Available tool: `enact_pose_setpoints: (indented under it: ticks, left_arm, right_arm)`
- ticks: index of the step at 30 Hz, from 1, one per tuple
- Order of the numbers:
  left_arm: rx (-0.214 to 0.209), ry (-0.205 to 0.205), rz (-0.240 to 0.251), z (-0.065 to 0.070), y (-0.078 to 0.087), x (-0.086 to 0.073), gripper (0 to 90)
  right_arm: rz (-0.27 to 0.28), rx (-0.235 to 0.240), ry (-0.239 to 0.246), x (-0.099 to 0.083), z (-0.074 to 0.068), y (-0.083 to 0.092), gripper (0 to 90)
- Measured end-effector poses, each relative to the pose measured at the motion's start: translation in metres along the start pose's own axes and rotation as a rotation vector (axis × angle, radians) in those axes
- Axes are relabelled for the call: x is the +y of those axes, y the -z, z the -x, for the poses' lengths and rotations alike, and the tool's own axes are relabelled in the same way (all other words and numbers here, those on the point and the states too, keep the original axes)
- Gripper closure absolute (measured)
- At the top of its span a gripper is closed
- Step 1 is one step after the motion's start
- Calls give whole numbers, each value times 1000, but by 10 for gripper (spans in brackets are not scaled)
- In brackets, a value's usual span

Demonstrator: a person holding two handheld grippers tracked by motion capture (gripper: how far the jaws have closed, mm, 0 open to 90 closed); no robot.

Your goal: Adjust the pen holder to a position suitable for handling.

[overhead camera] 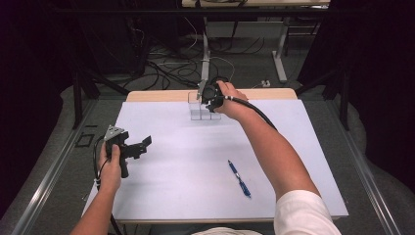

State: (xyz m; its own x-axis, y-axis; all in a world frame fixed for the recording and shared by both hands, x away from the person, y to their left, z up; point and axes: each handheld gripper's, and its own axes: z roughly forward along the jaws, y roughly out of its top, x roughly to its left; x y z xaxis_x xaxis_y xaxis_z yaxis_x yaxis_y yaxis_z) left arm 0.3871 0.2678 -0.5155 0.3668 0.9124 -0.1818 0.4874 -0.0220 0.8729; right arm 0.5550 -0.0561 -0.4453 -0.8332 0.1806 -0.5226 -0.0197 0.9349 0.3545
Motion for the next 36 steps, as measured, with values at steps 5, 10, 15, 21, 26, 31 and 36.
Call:
enact_pose_setpoints:
  ticks: [5, 10, 15, 21, 26, 31, 36]
  left_arm:
    - [-2, 2, 1, 0, 0, 0, 4]
    - [-2, 1, 0, 0, 0, 0, 4]
    - [-6, 1, -3, 0, 0, -1, 4]
    - [-6, 2, -2, 0, 0, -1, 4]
    - [-6, 5, -5, 0, -1, -1, 4]
    - [-8, 7, -5, 0, -1, -2, 4]
    - [-9, 11, -6, -1, 0, -2, 4]
  right_arm:
    - [7, 11, 9, 0, 0, -8, 518]
    - [1, 32, 16, 0, -1, -16, 552]
    - [18, 34, 17, 2, -1, -22, 584]
    - [20, 42, 23, 2, 0, -25, 602]
    - [6, 58, 19, 2, 0, -29, 620]
    - [20, 61, 7, 2, -1, -32, 624]
    - [23, 62, 12, 3, -1, -36, 629]
